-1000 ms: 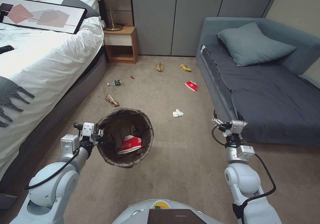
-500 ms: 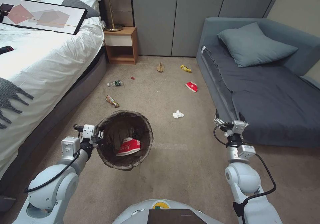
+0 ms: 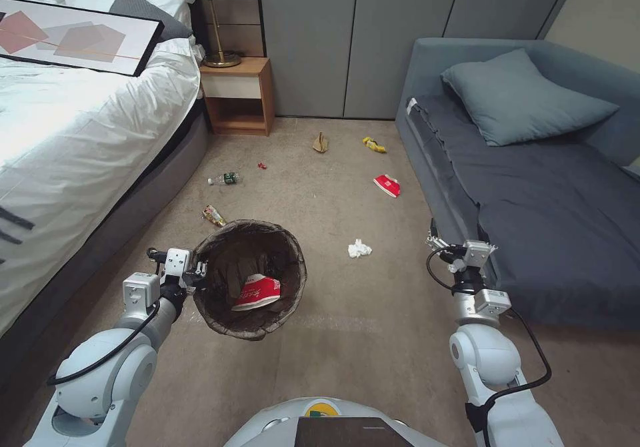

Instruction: Pick up the trash bin, then pick up the garbage from the floor and place it into the trash bin.

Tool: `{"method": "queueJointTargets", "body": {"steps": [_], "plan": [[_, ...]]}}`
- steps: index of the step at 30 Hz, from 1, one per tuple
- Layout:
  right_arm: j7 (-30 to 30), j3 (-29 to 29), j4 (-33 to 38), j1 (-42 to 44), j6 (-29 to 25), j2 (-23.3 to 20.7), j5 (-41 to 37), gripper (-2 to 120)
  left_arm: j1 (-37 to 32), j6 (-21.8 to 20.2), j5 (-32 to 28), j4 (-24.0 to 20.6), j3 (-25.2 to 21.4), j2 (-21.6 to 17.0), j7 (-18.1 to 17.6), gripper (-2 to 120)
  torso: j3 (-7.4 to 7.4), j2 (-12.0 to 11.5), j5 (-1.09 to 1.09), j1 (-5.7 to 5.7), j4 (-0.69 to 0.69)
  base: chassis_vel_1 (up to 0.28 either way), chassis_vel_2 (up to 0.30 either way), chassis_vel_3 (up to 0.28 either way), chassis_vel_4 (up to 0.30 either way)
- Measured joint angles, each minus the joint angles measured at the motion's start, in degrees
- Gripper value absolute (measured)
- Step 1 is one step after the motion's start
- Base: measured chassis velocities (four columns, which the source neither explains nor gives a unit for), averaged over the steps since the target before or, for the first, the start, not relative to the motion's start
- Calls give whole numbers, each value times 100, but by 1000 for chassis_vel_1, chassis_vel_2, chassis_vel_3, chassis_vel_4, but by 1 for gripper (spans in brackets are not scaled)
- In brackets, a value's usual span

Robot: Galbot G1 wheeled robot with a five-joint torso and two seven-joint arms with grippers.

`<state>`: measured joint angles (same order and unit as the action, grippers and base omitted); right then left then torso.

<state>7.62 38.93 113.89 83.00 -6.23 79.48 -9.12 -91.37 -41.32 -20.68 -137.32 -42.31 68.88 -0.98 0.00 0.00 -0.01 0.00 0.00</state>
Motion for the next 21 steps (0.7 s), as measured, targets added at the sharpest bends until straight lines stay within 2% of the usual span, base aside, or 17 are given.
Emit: {"method": "queueJointTargets", "body": {"steps": [21], "plan": [[-68,-15,-42,10,-28,7,20,100,31,0,0,53,-11,-8,-9,0,0,0,0,0,0,-166,160,166,-166]]}}
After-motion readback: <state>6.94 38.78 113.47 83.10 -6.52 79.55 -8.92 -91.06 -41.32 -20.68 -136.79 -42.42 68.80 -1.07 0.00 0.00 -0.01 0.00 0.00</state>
